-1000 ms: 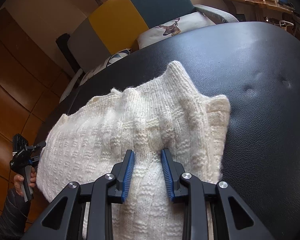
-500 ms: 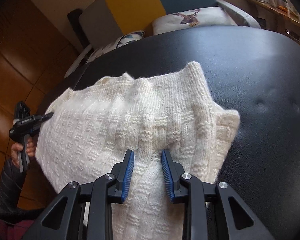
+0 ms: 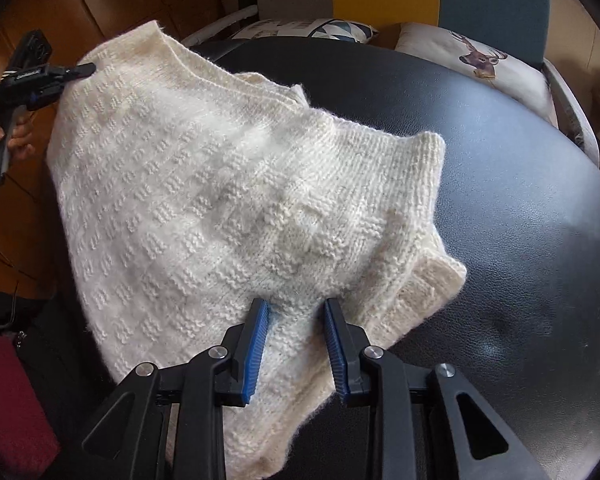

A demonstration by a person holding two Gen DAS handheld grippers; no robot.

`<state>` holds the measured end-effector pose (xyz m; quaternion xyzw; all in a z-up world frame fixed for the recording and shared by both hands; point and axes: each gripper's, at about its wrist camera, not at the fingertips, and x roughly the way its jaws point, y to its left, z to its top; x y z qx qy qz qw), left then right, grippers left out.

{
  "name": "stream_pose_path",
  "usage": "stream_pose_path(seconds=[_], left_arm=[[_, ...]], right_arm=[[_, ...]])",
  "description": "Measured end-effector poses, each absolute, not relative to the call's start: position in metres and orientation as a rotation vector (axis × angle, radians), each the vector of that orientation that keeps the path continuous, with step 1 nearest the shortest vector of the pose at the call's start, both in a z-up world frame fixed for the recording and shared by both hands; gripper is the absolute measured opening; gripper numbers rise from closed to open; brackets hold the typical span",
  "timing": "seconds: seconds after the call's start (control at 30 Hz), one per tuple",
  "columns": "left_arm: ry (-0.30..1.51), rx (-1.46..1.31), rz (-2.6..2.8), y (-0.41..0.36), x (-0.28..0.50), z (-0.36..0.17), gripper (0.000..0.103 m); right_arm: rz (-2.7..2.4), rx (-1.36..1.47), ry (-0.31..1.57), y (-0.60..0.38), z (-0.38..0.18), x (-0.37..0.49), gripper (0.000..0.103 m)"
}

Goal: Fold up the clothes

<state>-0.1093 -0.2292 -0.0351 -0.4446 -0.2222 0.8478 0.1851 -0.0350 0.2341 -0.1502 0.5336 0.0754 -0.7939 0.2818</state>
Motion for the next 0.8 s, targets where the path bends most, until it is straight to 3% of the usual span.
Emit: stream_pose_path(seconds=[0.47, 0.8], left_arm=[[-0.928, -1.101, 2.149, -0.13, -0.12, 0.015, 0.015], [-0.95, -1.138, 2.065, -0.04, -0.121, 0.009, 0.015]], right_arm=[[-2.197, 1.42, 0.053, 0.241, -0.156, -0.022, 0.029], [-2.189, 1.329, -0.142, 0.249, -0.163, -0.01, 0.029]])
